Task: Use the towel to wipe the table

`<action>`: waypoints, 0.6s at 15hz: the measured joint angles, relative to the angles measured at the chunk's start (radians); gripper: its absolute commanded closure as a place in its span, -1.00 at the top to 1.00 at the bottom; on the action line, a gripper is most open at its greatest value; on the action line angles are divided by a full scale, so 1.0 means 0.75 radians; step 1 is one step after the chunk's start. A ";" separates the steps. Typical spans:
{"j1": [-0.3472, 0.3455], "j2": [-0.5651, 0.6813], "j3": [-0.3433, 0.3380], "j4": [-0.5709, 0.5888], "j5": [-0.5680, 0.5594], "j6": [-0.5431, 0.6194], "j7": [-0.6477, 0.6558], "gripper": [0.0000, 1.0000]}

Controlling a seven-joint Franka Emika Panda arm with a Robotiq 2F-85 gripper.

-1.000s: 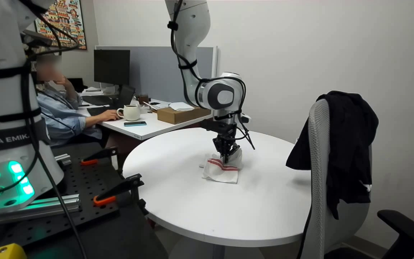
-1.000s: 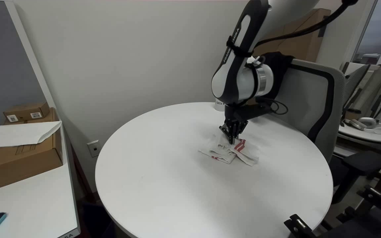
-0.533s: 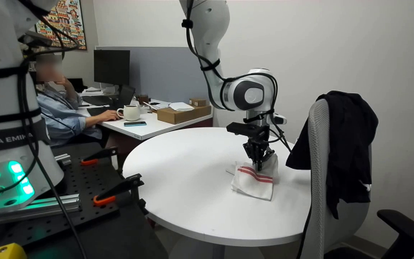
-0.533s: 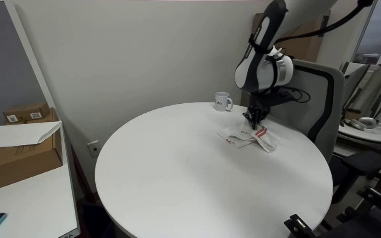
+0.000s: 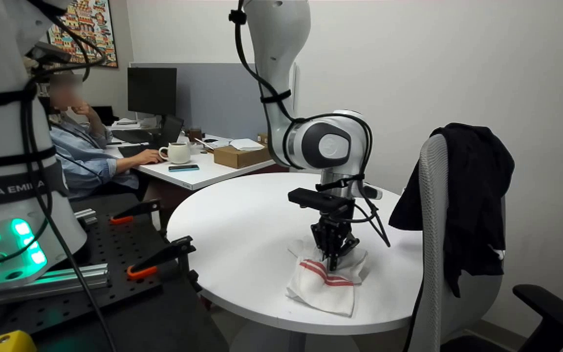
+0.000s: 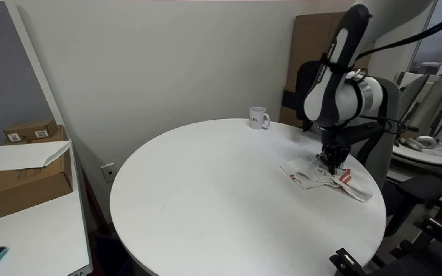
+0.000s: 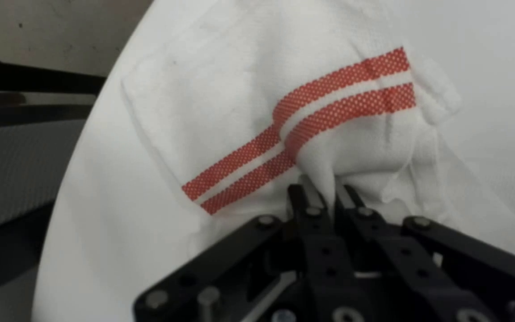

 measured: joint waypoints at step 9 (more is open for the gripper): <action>0.122 -0.150 0.154 -0.324 -0.057 0.082 -0.031 -0.96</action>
